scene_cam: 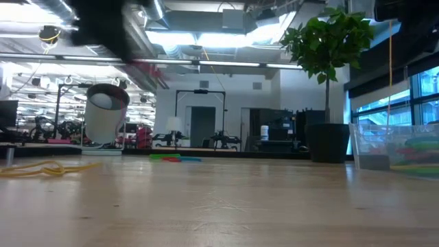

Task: Pick and place rubber bands into bin
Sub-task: Put the red rubber band into the transparent bin

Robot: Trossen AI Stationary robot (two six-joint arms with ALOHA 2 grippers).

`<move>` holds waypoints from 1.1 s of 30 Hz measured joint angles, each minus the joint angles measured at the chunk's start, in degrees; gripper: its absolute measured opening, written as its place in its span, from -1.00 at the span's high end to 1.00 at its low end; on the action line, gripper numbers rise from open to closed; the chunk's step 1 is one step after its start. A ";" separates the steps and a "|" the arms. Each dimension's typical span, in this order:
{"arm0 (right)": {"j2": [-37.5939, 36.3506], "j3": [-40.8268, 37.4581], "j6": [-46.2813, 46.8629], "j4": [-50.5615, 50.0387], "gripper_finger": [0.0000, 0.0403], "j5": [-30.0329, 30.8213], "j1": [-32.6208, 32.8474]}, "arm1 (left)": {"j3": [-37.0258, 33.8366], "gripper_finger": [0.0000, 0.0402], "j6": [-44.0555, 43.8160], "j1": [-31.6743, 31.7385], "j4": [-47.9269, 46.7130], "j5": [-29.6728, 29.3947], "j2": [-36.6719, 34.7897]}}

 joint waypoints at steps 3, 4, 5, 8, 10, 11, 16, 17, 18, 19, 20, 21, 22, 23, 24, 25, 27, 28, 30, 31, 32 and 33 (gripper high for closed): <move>0.19 0.00 -0.76 0.06 -0.06 0.02 0.00 | 1.46 0.99 13.14 7.80 4.03 -0.15 0.00; 0.20 0.00 -1.50 0.15 -0.06 0.02 0.00 | 1.83 0.99 17.74 10.33 6.14 -0.10 0.00; 0.20 0.00 -1.91 0.28 -0.06 0.09 0.00 | 2.10 0.99 22.07 12.88 8.84 0.07 0.00; 0.16 0.00 -3.66 0.88 -0.06 2.36 0.00 | 2.34 0.99 33.96 19.94 21.75 3.76 0.91; -0.03 0.00 -5.58 1.68 -0.06 4.99 0.00 | 2.32 0.99 39.76 23.50 29.94 7.26 2.55; -0.16 0.00 -6.16 2.29 -0.06 6.24 0.00 | 2.32 0.99 41.96 24.95 34.56 8.91 3.64; -0.34 1.36 -7.37 5.03 -0.06 12.84 -0.07 | 6.19 0.99 48.05 29.07 43.79 15.05 11.91; -0.39 1.90 -7.34 5.24 -0.06 14.35 -0.04 | 8.26 0.99 49.34 29.42 43.45 16.35 14.45; -0.39 2.55 -7.32 5.49 -0.06 15.42 -0.08 | 10.73 0.99 50.88 29.60 43.65 17.81 17.09; -0.39 3.15 -7.42 5.89 -0.06 16.32 -0.07 | 13.47 0.99 52.58 29.59 43.89 19.14 19.78; -0.37 3.71 -7.47 6.19 -0.06 16.85 -0.07 | 16.45 0.99 54.28 29.51 44.09 20.06 22.46; -0.36 4.22 -7.46 6.50 -0.06 17.27 -0.07 | 19.56 0.99 55.86 29.46 44.40 20.68 25.08; -0.36 4.72 -7.46 6.84 -0.06 17.53 -0.07 | 22.86 0.99 57.32 29.30 44.71 21.02 27.71; -0.39 5.16 -7.47 7.08 -0.06 17.62 -0.07 | 26.30 0.99 58.70 29.11 44.96 21.73 30.34; -0.39 5.58 -7.47 7.08 -0.06 17.64 -0.07 | 29.76 0.99 59.82 28.99 45.19 22.63 32.85; -0.37 6.00 -7.47 7.08 -0.06 17.70 -0.07 | 33.06 0.99 60.79 28.97 45.14 23.84 35.15; -0.36 6.63 -7.45 7.44 -0.06 17.70 -0.07 | 39.94 0.99 62.16 28.95 46.40 26.51 39.90; -0.36 6.81 -7.46 7.80 -0.06 17.70 -0.07 | 43.07 0.99 62.35 28.86 46.32 27.49 41.97; -0.36 6.91 -7.45 9.05 -0.06 17.70 -0.07 | 49.30 0.99 62.34 28.62 46.41 28.98 46.36; -0.36 6.93 -7.41 9.51 -0.06 17.70 -0.07 | 51.94 0.99 62.35 28.54 46.29 29.35 48.47; -0.36 6.93 -7.30 10.05 -0.06 17.70 -0.07 | 53.93 0.99 62.34 28.52 46.15 29.40 50.34; -0.34 6.93 -7.22 10.51 -0.06 17.70 -0.07 | 55.65 0.99 62.35 28.48 45.93 29.45 52.11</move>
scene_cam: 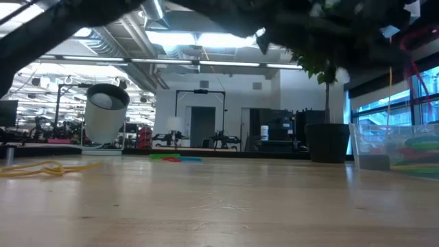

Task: Pick and place rubber bands into bin
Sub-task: Put the red rubber band into the transparent bin

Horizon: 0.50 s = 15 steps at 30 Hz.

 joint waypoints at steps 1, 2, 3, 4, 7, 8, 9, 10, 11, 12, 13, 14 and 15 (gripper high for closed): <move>0.00 0.00 0.04 0.31 -0.06 -0.02 0.00 | 1.33 0.99 0.01 -0.06 -0.04 0.00 1.58; 0.00 0.00 0.02 0.76 -0.06 -0.02 0.00 | 2.27 0.99 -0.01 -0.15 -0.22 0.00 2.92; 0.00 0.00 0.02 1.18 -0.06 -0.02 0.00 | 2.91 0.99 -0.01 -0.31 -0.18 -0.01 3.94; 0.00 0.00 0.02 1.34 -0.06 -0.02 0.00 | 3.18 0.99 0.00 -0.37 -0.23 -0.02 4.60; 0.02 0.00 0.13 1.58 -0.06 -0.06 0.00 | 3.34 0.93 0.00 -0.41 -1.15 0.03 5.64; 0.02 0.00 0.15 1.64 -0.06 -0.06 0.00 | 3.34 0.89 0.01 -0.41 -2.51 0.12 5.72; 0.02 0.00 0.17 1.70 -0.06 -0.06 0.00 | 3.34 0.84 0.01 -0.41 -4.23 0.22 5.75; 0.02 0.00 0.17 1.72 -0.06 -0.08 0.00 | 3.34 0.78 0.01 -0.41 -5.90 0.20 5.78; 0.02 0.00 0.17 1.72 -0.06 -0.10 0.00 | 3.34 0.72 0.01 -0.34 -7.65 0.22 5.78; 0.02 0.00 0.16 1.72 -0.06 -0.12 0.00 | 3.34 0.65 0.01 -0.22 -9.45 0.24 5.78; 0.02 0.00 0.11 1.74 -0.06 -0.13 0.00 | 3.34 0.59 0.01 -0.05 -11.64 0.24 5.56; 0.02 0.00 0.11 1.72 -0.06 -0.13 0.00 | 3.26 0.53 -0.01 0.18 -14.04 0.20 5.07; 0.02 0.00 0.11 1.73 -0.06 -0.13 0.00 | 3.23 0.48 -0.01 0.43 -15.93 0.17 4.47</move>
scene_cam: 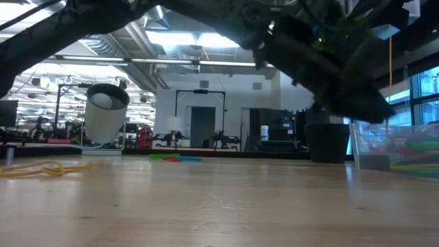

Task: Pick and place rubber bands into bin
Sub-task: Put the red rubber band into the transparent bin, then put the green rubber band into the transparent bin

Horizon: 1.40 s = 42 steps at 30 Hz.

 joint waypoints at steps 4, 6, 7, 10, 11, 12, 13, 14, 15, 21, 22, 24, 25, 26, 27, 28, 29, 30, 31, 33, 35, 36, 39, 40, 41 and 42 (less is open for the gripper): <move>0.00 0.00 -0.15 -0.01 -0.06 -0.02 0.00 | 0.13 0.35 0.02 0.96 -5.42 -0.42 -4.83; 0.00 0.00 -0.17 -0.07 -0.06 -0.02 0.00 | 0.13 0.34 0.02 1.51 -8.20 -0.51 -7.42; 0.00 0.00 -0.17 -0.09 -0.06 -0.02 0.00 | 0.20 0.34 0.03 1.70 -8.81 -0.66 -8.39; 0.02 0.00 -0.33 -0.24 -0.06 -0.02 0.01 | 0.11 0.36 0.96 2.46 -12.32 -0.85 -11.21; 0.02 0.00 -0.33 -0.31 -0.06 -0.01 0.01 | 0.11 0.38 1.57 2.73 -13.06 -0.92 -12.06; 0.04 0.00 -0.33 -0.37 -0.06 -0.01 0.01 | 0.11 0.40 2.25 2.90 -14.82 -0.93 -13.15; 0.04 0.00 -0.33 -0.43 -0.06 -0.02 0.02 | -0.11 0.42 3.04 3.18 -16.59 -0.94 -14.14; 0.02 0.00 -0.33 -0.47 -0.06 -0.02 0.02 | -0.75 0.45 3.49 3.45 -17.19 -0.96 -15.18; 0.00 0.00 -0.33 -0.52 -0.06 0.00 0.02 | -1.77 0.48 3.63 3.76 -17.77 -0.89 -16.18; 0.03 0.00 -0.33 -0.59 -0.06 0.00 0.02 | -14.21 0.64 3.95 6.06 -16.28 -0.57 -24.47; 0.03 0.00 -0.33 -0.60 -0.06 0.00 0.02 | -17.23 0.66 3.49 6.45 -14.77 -0.59 -26.47; 0.04 0.00 -0.33 -0.58 -0.06 0.00 0.02 | -24.12 0.69 2.30 7.36 -11.33 -0.63 -30.72; 0.05 0.00 -0.33 -0.58 -0.06 0.00 0.02 | -27.86 0.71 1.66 7.72 -9.26 -0.66 -32.80; 0.15 0.00 -0.33 -0.58 -0.06 0.00 0.02 | -31.64 0.72 0.88 8.13 -7.42 -0.76 -34.98; 0.15 0.00 -0.33 -0.60 -0.06 0.00 0.02 | -35.12 0.72 0.19 8.46 -5.69 -1.21 -37.14; 0.15 0.00 -0.33 -0.60 -0.06 0.00 0.02 | -38.76 0.73 -0.60 8.79 -3.69 -1.82 -39.62; 0.19 0.00 -0.33 -0.62 -0.06 0.00 0.02 | -42.07 0.73 -1.26 9.08 -2.25 -2.73 -42.03; 0.20 0.00 -0.31 -0.60 -0.06 0.01 0.02 | -45.17 0.73 -1.93 9.32 -0.69 -3.83 -44.43; 0.20 0.00 -0.33 -0.61 -0.06 0.00 0.02 | -48.27 0.73 -2.53 9.57 0.45 -4.77 -46.87; 0.25 0.00 -0.31 -0.60 -0.06 0.02 0.02 | -53.99 0.73 -3.30 9.96 1.78 -6.52 -50.91; 0.33 0.00 -0.33 -0.60 -0.06 0.02 0.02 | -58.89 0.73 -3.71 10.26 2.70 -8.16 -54.93; 0.46 0.00 -0.29 -0.60 -0.06 0.02 0.02 | -60.89 0.73 -3.73 10.41 3.39 -8.82 -56.90; 0.63 0.00 -0.22 -0.53 -0.06 0.02 0.02 | -65.81 0.73 -3.70 10.84 3.65 -11.08 -62.24; 0.76 0.00 0.04 -0.53 -0.06 0.04 0.02 | -67.17 0.73 -3.63 11.01 3.56 -11.67 -63.60; 0.83 0.00 0.36 -0.53 -0.06 0.02 0.02 | -68.40 0.73 -3.62 11.26 3.52 -12.50 -64.95; 0.98 0.00 1.14 -0.53 -0.06 0.02 0.02 | -69.53 0.73 -3.73 11.66 3.39 -13.29 -66.25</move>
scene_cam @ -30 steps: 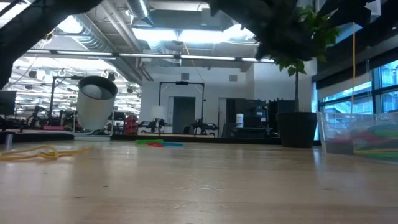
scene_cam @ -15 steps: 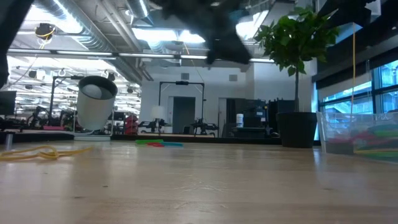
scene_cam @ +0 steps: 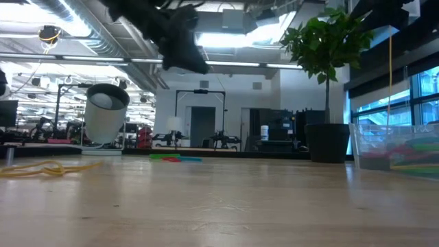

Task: Pick and place rubber bands into bin
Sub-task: Put the green rubber band into the transparent bin

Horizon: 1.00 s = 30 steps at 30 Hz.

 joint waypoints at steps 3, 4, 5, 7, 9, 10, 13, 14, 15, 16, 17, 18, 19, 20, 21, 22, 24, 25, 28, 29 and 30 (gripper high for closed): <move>0.40 -0.02 1.49 0.02 -0.06 0.40 0.00 | -2.32 0.71 -1.82 2.32 -0.71 -0.48 -3.31; 0.66 -0.02 2.07 0.04 -0.06 0.77 0.00 | -3.07 0.70 -2.20 3.46 -1.63 0.02 -4.14; 0.70 -0.02 2.88 0.04 -0.06 1.01 0.00 | -3.69 0.68 -2.41 4.74 -2.46 0.84 -4.69; 1.12 -0.02 3.89 0.04 -0.06 1.51 0.00 | -4.58 0.63 -2.45 7.42 -3.82 2.33 -5.04; 1.51 -0.02 4.68 0.00 -0.06 2.18 0.00 | -4.72 0.58 -2.39 10.16 -6.33 3.08 -5.04; 1.81 -0.02 4.72 0.00 -0.06 2.30 0.00 | -4.72 0.55 -2.37 11.57 -7.23 3.10 -4.79; 2.66 -0.02 4.78 -0.02 -0.06 2.33 0.00 | -4.72 0.44 -1.45 15.47 -8.54 3.19 -2.92; 2.97 -0.02 4.77 0.00 -0.06 2.34 0.00 | -4.72 0.41 -0.60 16.68 -8.55 3.79 -2.25; 3.28 -0.02 4.77 -0.01 -0.06 2.33 0.00 | -4.72 0.38 0.07 17.88 -8.46 4.54 -1.42; 3.62 -0.03 4.78 -0.02 -0.06 2.34 0.00 | -4.72 0.35 0.26 18.99 -8.45 5.04 -0.44; 3.92 -0.02 4.79 -0.02 -0.06 2.34 -0.01 | -4.72 0.33 -0.35 19.93 -8.49 5.26 0.72; 4.21 -0.03 4.79 -0.02 -0.06 2.34 0.00 | -4.72 0.31 -1.24 20.82 -8.57 5.22 2.03; 4.54 -0.04 4.79 -0.02 -0.06 2.34 0.00 | -4.72 0.29 -1.79 21.58 -8.56 5.22 3.38; 4.85 -0.04 4.79 -0.02 -0.06 2.36 0.00 | -4.72 0.28 -1.89 22.16 -8.56 5.34 4.66; 5.06 -0.04 4.79 -0.02 -0.06 2.34 0.00 | -4.72 0.27 -1.44 22.58 -8.63 5.63 5.86; 5.25 -0.04 4.85 -0.02 -0.06 2.36 0.00 | -4.72 0.26 -0.73 22.79 -8.69 5.95 7.09; 5.51 -0.04 5.75 -0.03 -0.06 2.36 0.00 | -4.72 0.26 0.55 22.83 -8.68 6.73 9.15; 5.56 -0.04 6.51 -0.04 -0.06 2.34 0.00 | -4.72 0.26 1.05 22.79 -8.70 6.80 10.22; 5.49 -0.04 7.68 -0.04 -0.06 2.38 -0.01 | -4.69 0.28 1.26 22.81 -8.95 6.31 12.77; 5.43 -0.04 7.69 -0.04 -0.06 2.40 0.00 | -4.68 0.28 1.29 22.81 -9.04 5.70 13.58; 5.43 -0.04 7.69 -0.04 -0.06 2.41 0.00 | -4.68 0.29 1.43 22.81 -9.30 4.85 14.31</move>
